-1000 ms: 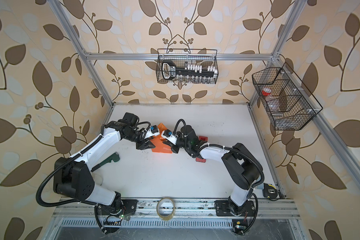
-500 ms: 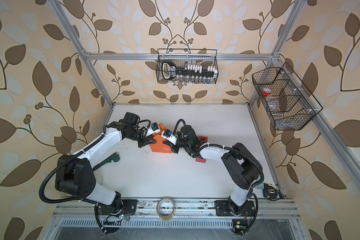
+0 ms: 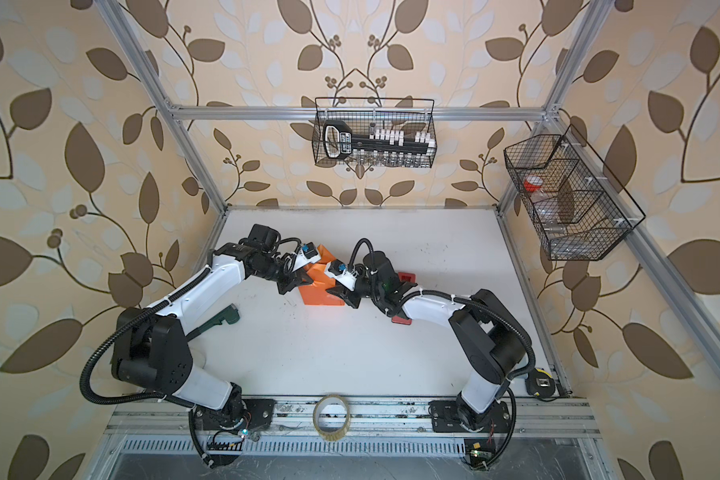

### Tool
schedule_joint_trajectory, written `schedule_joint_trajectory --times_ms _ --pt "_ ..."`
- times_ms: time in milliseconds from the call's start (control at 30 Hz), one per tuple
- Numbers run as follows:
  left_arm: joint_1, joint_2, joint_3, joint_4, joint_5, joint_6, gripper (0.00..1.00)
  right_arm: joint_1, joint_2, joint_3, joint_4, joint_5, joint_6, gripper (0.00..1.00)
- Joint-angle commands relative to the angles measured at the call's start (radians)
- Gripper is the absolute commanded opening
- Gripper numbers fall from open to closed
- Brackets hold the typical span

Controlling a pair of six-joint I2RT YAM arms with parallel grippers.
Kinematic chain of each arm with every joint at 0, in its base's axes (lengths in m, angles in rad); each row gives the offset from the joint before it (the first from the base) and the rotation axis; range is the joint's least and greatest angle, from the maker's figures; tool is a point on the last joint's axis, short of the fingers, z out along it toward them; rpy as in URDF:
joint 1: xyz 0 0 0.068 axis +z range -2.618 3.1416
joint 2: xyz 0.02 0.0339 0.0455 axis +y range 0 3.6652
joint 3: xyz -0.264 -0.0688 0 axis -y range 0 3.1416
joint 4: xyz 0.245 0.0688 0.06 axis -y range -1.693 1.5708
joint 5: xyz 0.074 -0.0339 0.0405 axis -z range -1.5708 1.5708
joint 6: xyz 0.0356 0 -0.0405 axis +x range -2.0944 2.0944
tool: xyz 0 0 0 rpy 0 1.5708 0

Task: Wrap the gift box in paper

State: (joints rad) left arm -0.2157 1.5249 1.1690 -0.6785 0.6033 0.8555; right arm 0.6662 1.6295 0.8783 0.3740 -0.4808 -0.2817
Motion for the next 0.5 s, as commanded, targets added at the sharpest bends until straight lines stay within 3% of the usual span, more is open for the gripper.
schedule_joint_trajectory --times_ms 0,100,233,367,467 --pt "-0.002 0.01 0.006 -0.012 0.009 0.022 0.0 -0.018 -0.126 -0.074 0.003 0.017 0.041 0.39" --pt "-0.004 0.017 0.005 -0.013 0.009 0.027 0.0 -0.044 -0.246 -0.154 0.022 0.029 0.079 0.36" --pt "-0.004 0.015 0.009 -0.021 0.01 0.031 0.0 -0.016 -0.314 -0.154 0.015 0.005 0.116 0.23" --pt "-0.004 0.015 0.01 -0.023 0.009 0.037 0.0 0.063 -0.212 -0.07 0.1 -0.048 0.175 0.05" --pt "-0.004 0.014 0.017 -0.02 0.009 0.031 0.0 0.095 -0.097 -0.003 0.167 -0.06 0.195 0.02"
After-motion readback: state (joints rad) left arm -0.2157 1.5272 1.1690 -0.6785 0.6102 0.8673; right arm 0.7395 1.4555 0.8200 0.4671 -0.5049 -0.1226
